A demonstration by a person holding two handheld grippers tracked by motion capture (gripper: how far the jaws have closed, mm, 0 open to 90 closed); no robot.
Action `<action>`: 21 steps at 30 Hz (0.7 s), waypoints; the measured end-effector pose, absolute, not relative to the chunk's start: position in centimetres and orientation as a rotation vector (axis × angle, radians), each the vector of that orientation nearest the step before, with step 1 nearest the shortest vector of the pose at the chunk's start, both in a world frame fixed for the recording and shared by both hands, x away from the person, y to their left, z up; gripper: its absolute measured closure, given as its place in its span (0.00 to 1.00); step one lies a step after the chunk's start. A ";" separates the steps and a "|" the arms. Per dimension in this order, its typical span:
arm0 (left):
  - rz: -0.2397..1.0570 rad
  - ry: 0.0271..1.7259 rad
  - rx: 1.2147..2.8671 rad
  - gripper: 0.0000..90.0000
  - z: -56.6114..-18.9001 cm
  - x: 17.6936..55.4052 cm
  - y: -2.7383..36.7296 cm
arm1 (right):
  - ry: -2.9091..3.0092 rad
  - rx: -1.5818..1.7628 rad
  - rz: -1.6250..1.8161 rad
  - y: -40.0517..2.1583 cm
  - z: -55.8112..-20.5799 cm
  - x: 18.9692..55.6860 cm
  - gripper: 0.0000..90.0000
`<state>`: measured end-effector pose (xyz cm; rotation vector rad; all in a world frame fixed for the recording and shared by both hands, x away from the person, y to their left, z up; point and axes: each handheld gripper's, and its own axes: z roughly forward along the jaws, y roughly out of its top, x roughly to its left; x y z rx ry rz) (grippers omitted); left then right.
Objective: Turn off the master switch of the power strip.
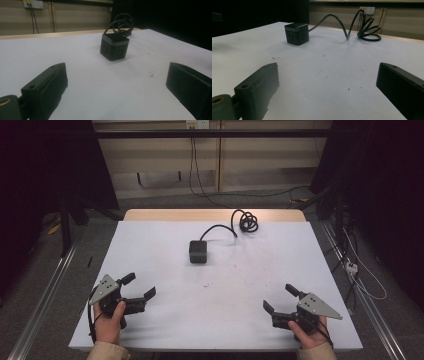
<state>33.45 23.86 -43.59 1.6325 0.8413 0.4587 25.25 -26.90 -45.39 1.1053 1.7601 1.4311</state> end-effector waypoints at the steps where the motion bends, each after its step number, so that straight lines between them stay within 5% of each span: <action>1: 0.451 0.843 1.636 0.04 -43.6 33.5 23.7 | 1.760 1.105 1.431 -26.9 -45.4 25.3 0.04; 21: 0.396 0.837 1.647 0.04 -43.1 36.1 20.2 | 1.754 1.109 1.435 -27.1 -45.3 25.2 0.04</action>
